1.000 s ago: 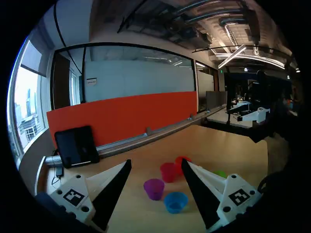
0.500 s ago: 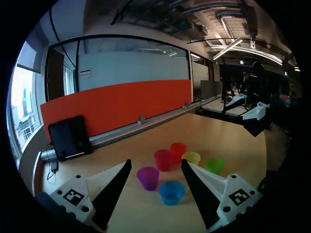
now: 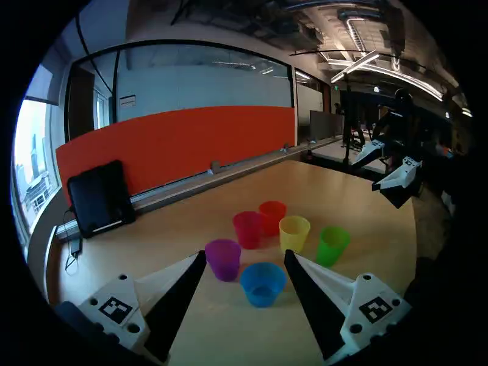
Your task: Pour water
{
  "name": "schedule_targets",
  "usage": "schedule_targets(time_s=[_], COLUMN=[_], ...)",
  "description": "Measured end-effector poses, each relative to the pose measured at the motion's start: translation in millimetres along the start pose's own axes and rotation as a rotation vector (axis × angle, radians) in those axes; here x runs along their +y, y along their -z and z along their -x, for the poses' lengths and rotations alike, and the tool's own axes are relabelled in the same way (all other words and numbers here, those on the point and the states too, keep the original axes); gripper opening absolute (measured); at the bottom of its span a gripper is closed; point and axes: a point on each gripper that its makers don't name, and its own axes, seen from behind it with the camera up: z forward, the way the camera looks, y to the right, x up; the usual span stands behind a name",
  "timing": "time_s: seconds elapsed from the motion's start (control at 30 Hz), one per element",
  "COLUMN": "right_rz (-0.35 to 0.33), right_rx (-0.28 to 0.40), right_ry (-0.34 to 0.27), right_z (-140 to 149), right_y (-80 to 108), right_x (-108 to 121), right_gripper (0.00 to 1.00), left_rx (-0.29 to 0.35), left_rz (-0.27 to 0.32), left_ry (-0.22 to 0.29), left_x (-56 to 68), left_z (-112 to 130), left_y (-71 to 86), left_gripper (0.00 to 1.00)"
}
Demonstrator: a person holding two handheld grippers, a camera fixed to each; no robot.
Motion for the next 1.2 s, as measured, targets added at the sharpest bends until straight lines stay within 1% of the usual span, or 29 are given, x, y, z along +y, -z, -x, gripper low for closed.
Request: schedule_targets(time_s=[0.27, 0.47, 0.67, 0.87, 0.97, 1.2], right_rz=[-0.024, -0.034, -0.053, -0.061, -0.069, -0.086], right_rx=[-0.047, -0.083, -0.114, -0.155, -0.171, -0.198], right_ry=[-0.014, -0.009, -0.003, -0.002, -0.006, -0.005], right_z=[28.9, 48.2, 64.9, 83.9, 91.8, 106.4], right_y=[-8.0, -14.0, -20.6, -28.8, -33.7, -47.4], right_x=[-6.5, -8.8, -14.4, -15.1, -15.4, -16.7], right_gripper=[1.0, 1.0, 1.0, 1.0, 1.0, 1.0], left_rx=[-0.059, -0.099, -0.139, -0.182, -0.207, -0.242], left_rz=[0.018, 0.048, 0.063, 0.079, 0.087, 0.101], left_ry=[-0.014, -0.011, -0.01, -0.023, -0.022, -0.007], left_x=[10.2, 19.0, 21.4, 25.2, 25.5, 26.5], left_z=[29.6, 50.2, 69.8, 88.2, 97.2, 113.4], left_y=[-13.8, -22.6, -30.0, -36.5, -40.3, -51.3], left_gripper=[0.95, 0.95, 0.96, 0.96, 0.96, 0.96])
